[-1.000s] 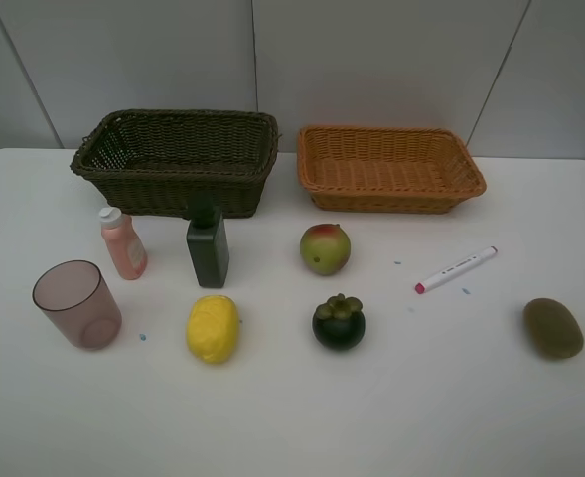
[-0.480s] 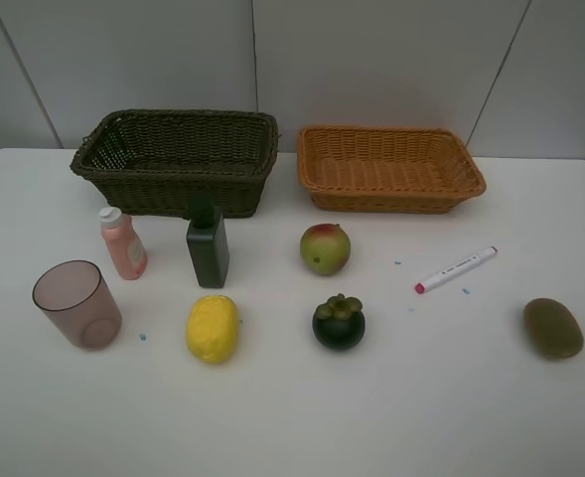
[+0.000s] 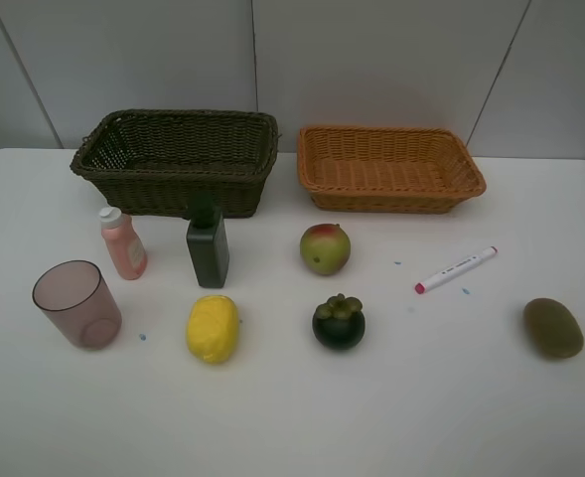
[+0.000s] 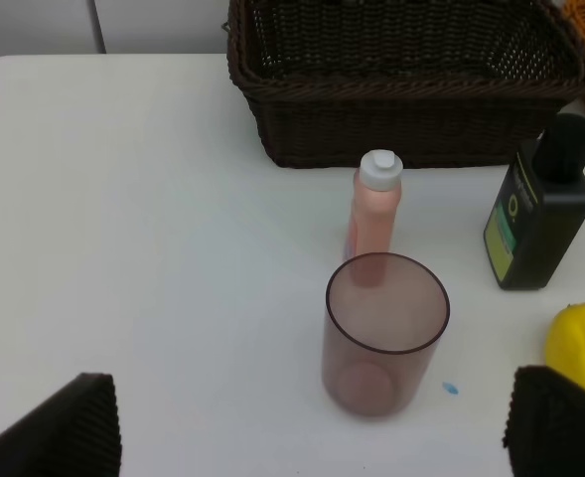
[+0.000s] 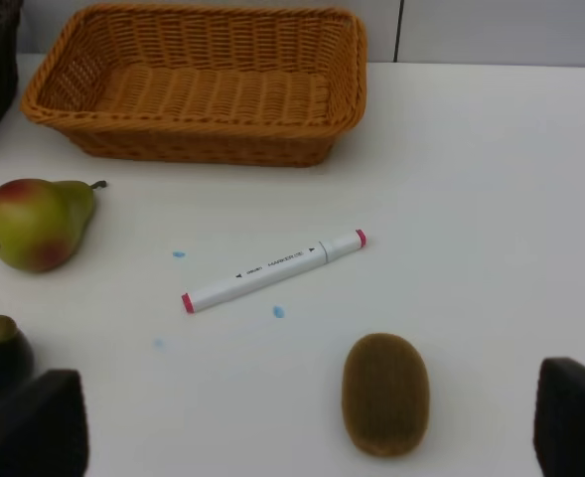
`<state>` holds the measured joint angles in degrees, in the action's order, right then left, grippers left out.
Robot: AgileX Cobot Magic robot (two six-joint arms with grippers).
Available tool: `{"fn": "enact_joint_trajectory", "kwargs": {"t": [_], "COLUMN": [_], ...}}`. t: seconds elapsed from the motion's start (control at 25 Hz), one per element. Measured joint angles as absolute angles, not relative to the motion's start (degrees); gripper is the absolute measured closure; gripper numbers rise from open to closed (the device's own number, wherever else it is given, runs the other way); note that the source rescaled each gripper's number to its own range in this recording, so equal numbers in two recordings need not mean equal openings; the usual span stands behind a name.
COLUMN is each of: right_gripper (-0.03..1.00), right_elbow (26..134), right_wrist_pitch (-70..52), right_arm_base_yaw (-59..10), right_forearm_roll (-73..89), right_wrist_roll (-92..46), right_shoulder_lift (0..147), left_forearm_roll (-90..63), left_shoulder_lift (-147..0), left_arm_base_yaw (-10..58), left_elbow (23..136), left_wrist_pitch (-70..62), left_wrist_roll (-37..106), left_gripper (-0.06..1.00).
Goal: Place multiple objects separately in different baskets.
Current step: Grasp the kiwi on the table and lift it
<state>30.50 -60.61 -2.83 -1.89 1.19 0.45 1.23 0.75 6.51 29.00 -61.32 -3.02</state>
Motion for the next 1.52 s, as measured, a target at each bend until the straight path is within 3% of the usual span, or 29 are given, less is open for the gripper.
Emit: {"fn": "enact_joint_trajectory", "kwargs": {"t": [0.44, 0.48, 0.76, 1.2, 1.52], "right_gripper": [0.01, 0.03, 0.08, 0.10, 0.17], "right_elbow": [42.32, 46.51, 52.99, 54.22, 54.22], "right_wrist_pitch": [-56.86, -57.28, -57.72, -57.71, -55.66], "right_arm_base_yaw": [-2.88, -2.88, -2.88, -2.88, -2.88], "right_forearm_roll": [-3.33, -2.78, -2.25, -2.08, -1.17], "right_wrist_roll": [1.33, 1.33, 1.33, 1.33, 1.33], "right_shoulder_lift": [24.16, 33.18, 46.35, 52.14, 58.00], "left_forearm_roll": [1.23, 1.23, 1.23, 1.23, 1.23], "left_shoulder_lift": [0.75, 0.75, 0.75, 0.75, 0.75], "left_arm_base_yaw": [6.51, 6.51, 6.51, 6.51, 6.51], "left_elbow": [29.00, 29.00, 29.00, 29.00, 29.00], "left_wrist_pitch": [-61.32, -61.32, -61.32, -61.32, -61.32], "left_wrist_roll": [-3.02, -3.02, -3.02, -3.02, -3.02], "left_gripper": [-0.06, -0.06, -0.06, -0.06, -0.06]}}
